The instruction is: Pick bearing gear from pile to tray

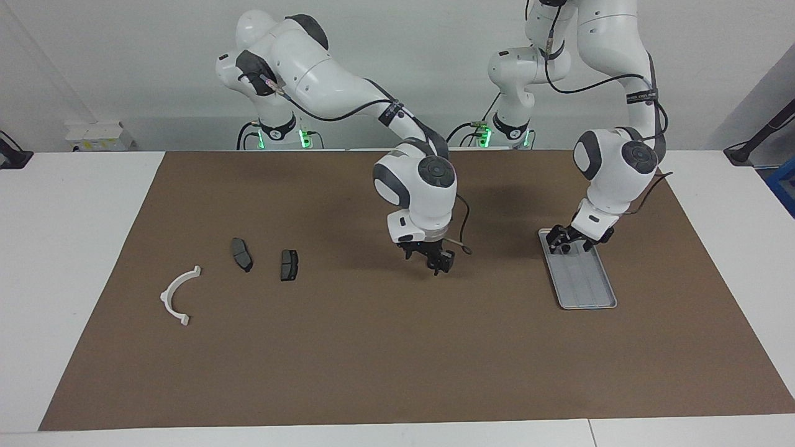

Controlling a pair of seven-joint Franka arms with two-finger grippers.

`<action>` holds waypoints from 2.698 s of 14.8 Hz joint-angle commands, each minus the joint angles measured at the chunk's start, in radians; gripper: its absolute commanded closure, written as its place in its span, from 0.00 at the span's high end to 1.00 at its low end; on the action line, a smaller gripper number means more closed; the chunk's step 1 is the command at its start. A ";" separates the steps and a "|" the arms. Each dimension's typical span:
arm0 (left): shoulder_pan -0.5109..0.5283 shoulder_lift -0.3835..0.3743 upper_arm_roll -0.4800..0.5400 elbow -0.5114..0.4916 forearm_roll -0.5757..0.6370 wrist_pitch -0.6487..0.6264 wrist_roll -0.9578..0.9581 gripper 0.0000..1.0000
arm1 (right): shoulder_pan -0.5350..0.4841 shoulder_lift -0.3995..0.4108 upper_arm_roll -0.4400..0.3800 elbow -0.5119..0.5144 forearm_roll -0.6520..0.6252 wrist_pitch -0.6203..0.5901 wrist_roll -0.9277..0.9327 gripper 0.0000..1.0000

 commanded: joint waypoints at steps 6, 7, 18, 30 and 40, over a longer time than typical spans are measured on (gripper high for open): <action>-0.423 0.154 0.016 0.214 0.009 -0.025 -0.697 1.00 | -0.265 -0.119 0.021 0.005 0.173 -0.103 -0.512 1.00; -0.466 0.203 0.016 0.260 0.023 -0.018 -0.765 1.00 | -0.281 -0.128 0.021 0.001 0.173 -0.127 -0.552 1.00; -0.542 0.269 0.024 0.268 0.100 -0.011 -0.886 0.95 | -0.377 -0.323 -0.141 -0.158 0.211 -0.160 -1.265 1.00; -0.569 0.326 0.034 0.300 0.159 -0.004 -1.005 0.69 | -0.356 -0.760 -0.318 -0.376 0.263 -0.380 -1.473 1.00; -0.449 0.248 0.034 0.377 0.162 -0.223 -0.842 0.00 | -0.321 -0.771 -0.378 -0.333 0.263 -0.463 -1.470 1.00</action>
